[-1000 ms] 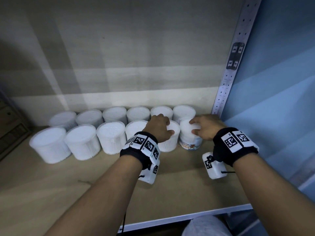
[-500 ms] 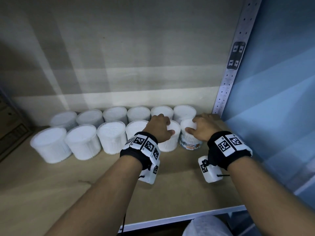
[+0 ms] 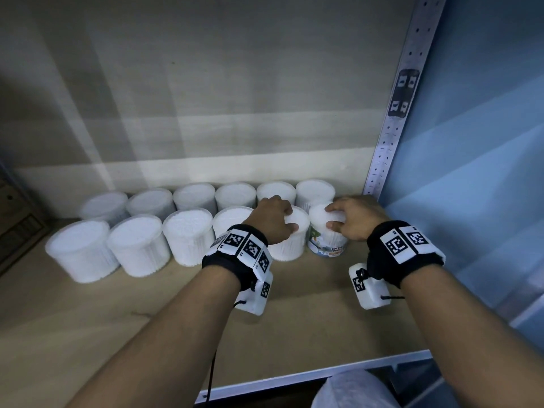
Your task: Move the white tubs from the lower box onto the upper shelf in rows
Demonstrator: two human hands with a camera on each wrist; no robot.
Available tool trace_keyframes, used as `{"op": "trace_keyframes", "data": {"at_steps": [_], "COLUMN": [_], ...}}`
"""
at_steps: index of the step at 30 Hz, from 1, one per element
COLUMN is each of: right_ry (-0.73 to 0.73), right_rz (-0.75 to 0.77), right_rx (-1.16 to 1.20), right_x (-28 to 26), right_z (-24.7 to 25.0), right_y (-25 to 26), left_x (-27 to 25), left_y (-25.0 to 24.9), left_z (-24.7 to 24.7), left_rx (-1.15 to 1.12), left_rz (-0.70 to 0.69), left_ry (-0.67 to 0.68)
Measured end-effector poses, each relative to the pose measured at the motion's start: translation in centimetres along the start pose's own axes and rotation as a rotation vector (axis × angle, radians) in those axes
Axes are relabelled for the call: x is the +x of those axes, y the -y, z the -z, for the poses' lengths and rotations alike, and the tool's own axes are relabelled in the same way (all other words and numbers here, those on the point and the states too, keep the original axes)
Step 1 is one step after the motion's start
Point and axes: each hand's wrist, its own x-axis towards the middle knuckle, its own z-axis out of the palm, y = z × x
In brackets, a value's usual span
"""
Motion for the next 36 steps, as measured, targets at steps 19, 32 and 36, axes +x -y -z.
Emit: {"op": "trace_keyframes", "data": {"at_steps": [19, 32, 36], "right_ry": [-0.032, -0.034, -0.031], "right_rz": [0.006, 0.019, 0.026], "right_rx": [0.077, 0.069, 0.067], "right_x": [-0.2, 0.0, 0.1], "right_z": [-0.2, -0.4, -0.4], "right_y": [-0.6, -0.8, -0.8], "left_x": [-0.1, 0.6, 0.5], "left_y": [-0.4, -0.3, -0.3], "left_z": [-0.7, -1.1, -0.3], "left_rx": [-0.03, 0.009, -0.072], "left_rz": [-0.009, 0.058, 0.018], "left_ry": [-0.109, -0.11, -0.037]}}
